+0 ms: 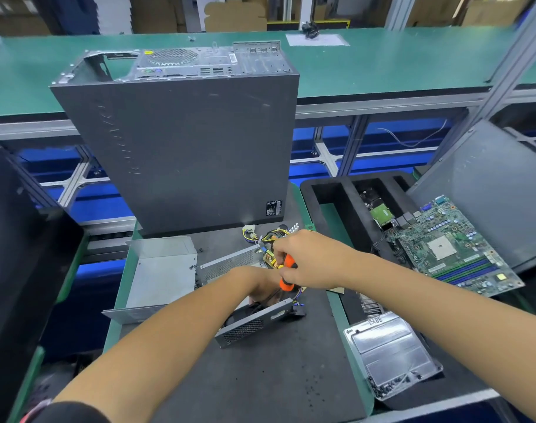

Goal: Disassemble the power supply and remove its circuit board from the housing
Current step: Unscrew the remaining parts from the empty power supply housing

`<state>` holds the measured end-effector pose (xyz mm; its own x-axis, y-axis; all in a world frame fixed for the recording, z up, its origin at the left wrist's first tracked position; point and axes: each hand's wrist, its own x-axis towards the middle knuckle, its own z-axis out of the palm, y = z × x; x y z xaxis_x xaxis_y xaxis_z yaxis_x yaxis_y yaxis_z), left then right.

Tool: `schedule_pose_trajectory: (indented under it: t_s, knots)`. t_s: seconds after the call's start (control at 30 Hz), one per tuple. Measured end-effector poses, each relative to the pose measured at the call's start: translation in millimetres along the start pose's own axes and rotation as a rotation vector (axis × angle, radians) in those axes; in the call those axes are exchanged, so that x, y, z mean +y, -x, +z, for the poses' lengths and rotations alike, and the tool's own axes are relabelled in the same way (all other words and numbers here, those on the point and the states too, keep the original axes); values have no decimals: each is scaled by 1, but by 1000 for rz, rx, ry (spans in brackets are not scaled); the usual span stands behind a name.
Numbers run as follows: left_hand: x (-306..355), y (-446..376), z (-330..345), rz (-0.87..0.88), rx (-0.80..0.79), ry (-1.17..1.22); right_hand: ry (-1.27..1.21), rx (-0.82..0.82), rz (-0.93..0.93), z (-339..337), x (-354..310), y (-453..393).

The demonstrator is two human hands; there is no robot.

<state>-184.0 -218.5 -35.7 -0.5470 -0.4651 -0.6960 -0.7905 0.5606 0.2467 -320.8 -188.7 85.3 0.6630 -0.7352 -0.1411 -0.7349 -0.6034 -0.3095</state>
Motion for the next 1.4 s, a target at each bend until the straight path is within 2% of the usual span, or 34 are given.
schedule_pose_trajectory:
  t_s: [0.03,0.1,0.33,0.57,0.7,0.83,0.93,1.03,1.1,1.2,1.33,1.4]
  knots:
    - [4,1,1,-25,34,76,3,-4,3,1,0,0]
    - [3,0,3,-60,6,121,6,-18,8,2,1,0]
    - [0,3,-10,64,-60,170,-2,-48,22,-1,4,2]
    - [-11,13,-2,64,34,732,-4,-64,101,-4,7,0]
    - [-10,15,8,51,86,896,-92,-45,153,-4,9,-2]
    - [-9,15,23,23,133,959,-302,43,235,-6,13,-4]
    - [-12,13,35,5,173,1033,-488,174,335,-9,25,-7]
    - [-13,14,43,8,229,1117,-499,306,393,-14,38,-15]
    - [-14,15,45,17,273,1175,-440,324,428,-16,45,-21]
    - [-13,15,44,26,332,1228,-424,218,469,-9,52,-21]
    - [-11,16,40,99,320,1347,-366,-202,405,30,46,-15]
    - [-11,16,39,147,355,1424,-429,-271,355,48,41,-14]
